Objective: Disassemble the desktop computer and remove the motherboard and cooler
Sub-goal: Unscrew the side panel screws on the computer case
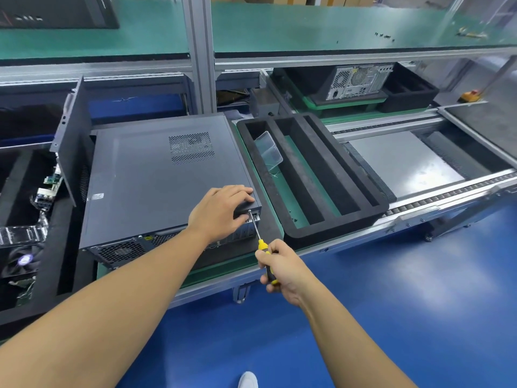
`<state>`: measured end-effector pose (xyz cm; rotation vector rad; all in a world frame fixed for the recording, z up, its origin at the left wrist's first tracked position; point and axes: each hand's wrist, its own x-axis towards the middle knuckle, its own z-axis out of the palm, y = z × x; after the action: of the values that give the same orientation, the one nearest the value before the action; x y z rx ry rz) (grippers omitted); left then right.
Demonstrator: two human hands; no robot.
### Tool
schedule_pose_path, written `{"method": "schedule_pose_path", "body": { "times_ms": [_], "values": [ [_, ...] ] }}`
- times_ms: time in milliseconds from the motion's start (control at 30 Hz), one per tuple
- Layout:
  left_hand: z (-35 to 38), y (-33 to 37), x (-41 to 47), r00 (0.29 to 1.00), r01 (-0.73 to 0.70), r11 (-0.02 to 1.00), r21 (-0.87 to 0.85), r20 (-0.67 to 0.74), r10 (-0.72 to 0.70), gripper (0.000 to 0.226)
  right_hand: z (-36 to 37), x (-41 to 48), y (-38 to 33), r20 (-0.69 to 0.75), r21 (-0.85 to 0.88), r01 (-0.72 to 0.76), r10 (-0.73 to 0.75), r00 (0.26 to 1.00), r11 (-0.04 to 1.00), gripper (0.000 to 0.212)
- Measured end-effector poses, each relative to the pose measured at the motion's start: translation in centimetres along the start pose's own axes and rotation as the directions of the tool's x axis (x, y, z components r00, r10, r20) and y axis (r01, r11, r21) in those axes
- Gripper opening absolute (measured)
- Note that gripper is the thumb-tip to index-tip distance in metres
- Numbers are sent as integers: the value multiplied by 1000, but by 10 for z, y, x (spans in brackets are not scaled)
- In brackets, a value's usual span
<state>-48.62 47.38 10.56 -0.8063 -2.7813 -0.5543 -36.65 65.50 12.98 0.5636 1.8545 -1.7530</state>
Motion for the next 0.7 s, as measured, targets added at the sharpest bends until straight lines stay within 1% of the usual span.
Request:
{"method": "schedule_pose_path", "body": {
  "times_ms": [100, 200, 267, 300, 400, 433, 500, 567, 633, 667, 700],
  "values": [
    [0, 1, 0, 1000, 0, 1000, 5, 3, 0, 37, 1, 1, -2, 38, 55, -54, 52, 998, 997, 20],
    [-1, 0, 0, 1000, 0, 1000, 8, 4, 0, 38, -1, -1, -3, 98, 131, -145, 133, 986, 981, 28],
    [-1, 1, 0, 1000, 0, 1000, 7, 3, 0, 37, -3, -3, -1, 97, 148, -134, 121, 988, 980, 32],
    [-2, 1, 0, 1000, 1, 1000, 3, 1, -1, 36, -3, -4, -1, 92, 152, -111, 98, 991, 982, 30],
    [-2, 2, 0, 1000, 9, 1000, -5, 1, -9, 35, -6, -6, -2, 67, 137, -8, -1, 998, 990, 14],
    [-2, 2, 0, 1000, 10, 1000, -7, 1, -10, 35, -6, -6, -4, 47, 118, 11, -17, 999, 993, 13],
    [-2, 2, 0, 1000, 11, 1000, -11, 2, -11, 35, -7, -6, -6, 14, 81, 26, -27, 1000, 996, 19],
    [-2, 2, 0, 1000, 8, 1000, -6, 3, -8, 35, -5, -5, -10, 20, 67, 10, -12, 1000, 998, 22],
    [-2, 2, 0, 1000, 6, 1000, -5, 2, -6, 35, -4, -4, -13, 31, 72, -24, 22, 999, 997, 17],
    [-2, 2, -1, 1000, 6, 1000, -6, 0, -6, 35, -4, -4, -14, 31, 91, -55, 53, 998, 994, 13],
    [-2, 2, -1, 1000, 4, 1000, -5, 0, -4, 35, -5, -4, -14, 35, 116, -93, 90, 995, 989, 17]
  ]
}}
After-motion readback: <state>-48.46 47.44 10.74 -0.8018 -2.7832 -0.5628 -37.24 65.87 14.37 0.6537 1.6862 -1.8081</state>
